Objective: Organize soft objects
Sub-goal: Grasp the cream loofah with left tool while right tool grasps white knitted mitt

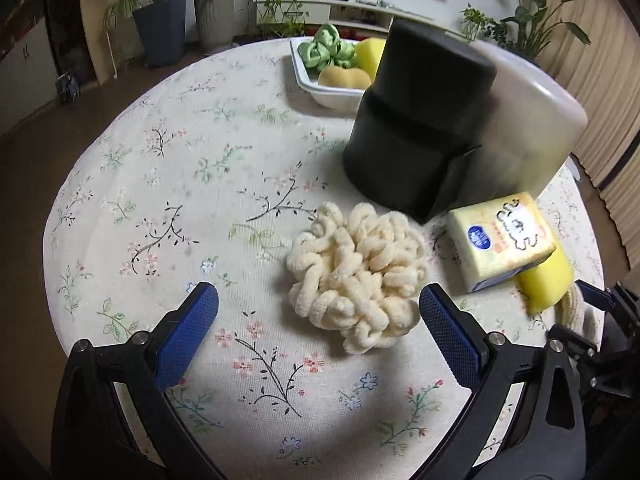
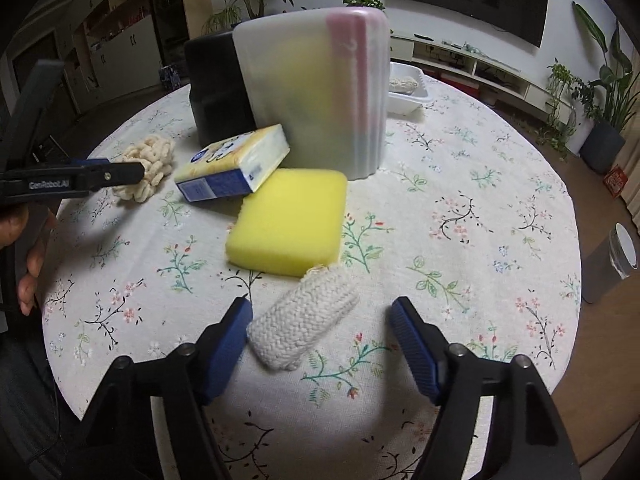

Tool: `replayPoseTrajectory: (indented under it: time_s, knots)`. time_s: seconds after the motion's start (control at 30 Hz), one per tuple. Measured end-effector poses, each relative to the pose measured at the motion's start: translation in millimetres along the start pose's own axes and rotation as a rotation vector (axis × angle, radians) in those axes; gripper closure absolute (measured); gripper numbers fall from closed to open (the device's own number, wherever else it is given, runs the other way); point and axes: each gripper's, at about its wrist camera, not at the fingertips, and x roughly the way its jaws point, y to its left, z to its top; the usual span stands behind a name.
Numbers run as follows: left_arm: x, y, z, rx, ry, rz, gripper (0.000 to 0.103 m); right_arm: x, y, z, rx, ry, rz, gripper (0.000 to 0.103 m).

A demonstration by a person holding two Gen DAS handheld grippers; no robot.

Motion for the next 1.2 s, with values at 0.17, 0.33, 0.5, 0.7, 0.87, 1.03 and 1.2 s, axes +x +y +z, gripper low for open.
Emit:
replayPoseTrajectory:
  time_s: [0.17,0.33,0.5,0.7,0.87,1.03,1.2]
  knots:
    - [-1,-7,2,0.033,-0.019,0.048,0.002,-2,3,1,-0.015,-0.004,0.001,0.041]
    - [9,-8,1,0.045,0.009,0.051,0.036,-4,7,1,-0.027,-0.005,0.007,0.052]
    - [7,-13,0,0.057,-0.008,0.018,0.067,-6,5,1,-0.017,-0.001,0.018,0.063]
    - [-3,-17,-7,0.057,-0.023,0.005,0.08,-16,6,-2,-0.012,-0.006,0.033,0.065]
    - [-20,-14,-12,0.032,-0.056,-0.006,0.08,-30,2,-3,0.005,-0.019,0.041,0.065]
    - [-38,-20,-19,0.026,-0.087,-0.025,0.08,-40,-5,-4,0.02,-0.03,0.047,0.065]
    - [-55,-29,-26,0.034,-0.105,-0.044,0.08,-48,-11,-4,0.027,-0.038,0.04,0.065]
